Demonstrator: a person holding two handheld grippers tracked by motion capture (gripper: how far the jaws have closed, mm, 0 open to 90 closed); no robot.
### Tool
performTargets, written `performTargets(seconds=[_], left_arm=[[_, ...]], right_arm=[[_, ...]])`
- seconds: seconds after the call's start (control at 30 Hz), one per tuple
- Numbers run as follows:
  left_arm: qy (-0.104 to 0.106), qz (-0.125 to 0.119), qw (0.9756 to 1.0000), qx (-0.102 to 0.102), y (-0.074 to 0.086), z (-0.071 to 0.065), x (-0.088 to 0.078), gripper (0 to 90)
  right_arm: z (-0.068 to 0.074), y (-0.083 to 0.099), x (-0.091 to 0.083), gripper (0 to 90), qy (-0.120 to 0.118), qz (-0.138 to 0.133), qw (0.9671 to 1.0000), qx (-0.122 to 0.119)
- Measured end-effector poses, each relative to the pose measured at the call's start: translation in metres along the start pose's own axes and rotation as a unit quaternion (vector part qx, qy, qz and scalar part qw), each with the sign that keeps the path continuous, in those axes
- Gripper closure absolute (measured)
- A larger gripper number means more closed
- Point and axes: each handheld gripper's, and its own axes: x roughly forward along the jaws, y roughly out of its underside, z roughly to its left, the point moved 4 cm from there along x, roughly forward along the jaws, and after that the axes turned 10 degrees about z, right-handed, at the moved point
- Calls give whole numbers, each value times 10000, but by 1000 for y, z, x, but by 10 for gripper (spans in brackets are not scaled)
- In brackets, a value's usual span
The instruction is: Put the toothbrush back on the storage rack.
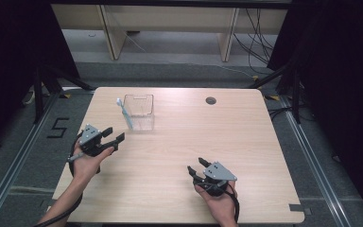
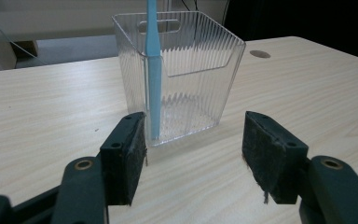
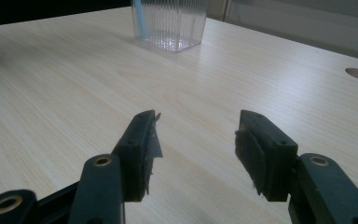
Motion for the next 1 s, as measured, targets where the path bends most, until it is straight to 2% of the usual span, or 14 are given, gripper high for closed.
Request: performTargets(seconds=[0.27, 0.57, 0.7, 1.0], left_arm=[[29, 13, 10000, 3, 18, -5, -11, 391], [62, -97, 9999, -25, 39, -11, -18, 392], [38, -108, 9999, -69, 47, -10, -19, 393], [-99, -169, 9998, 41, 57, -9, -24, 393]], right_arm=[[0, 0, 0, 480, 5, 7, 10000, -7], [1, 0, 0, 480, -6, 5, 10000, 13], [0, 0, 0, 481, 1, 0, 10000, -14], [0, 1, 1, 481, 26, -2, 10000, -6]])
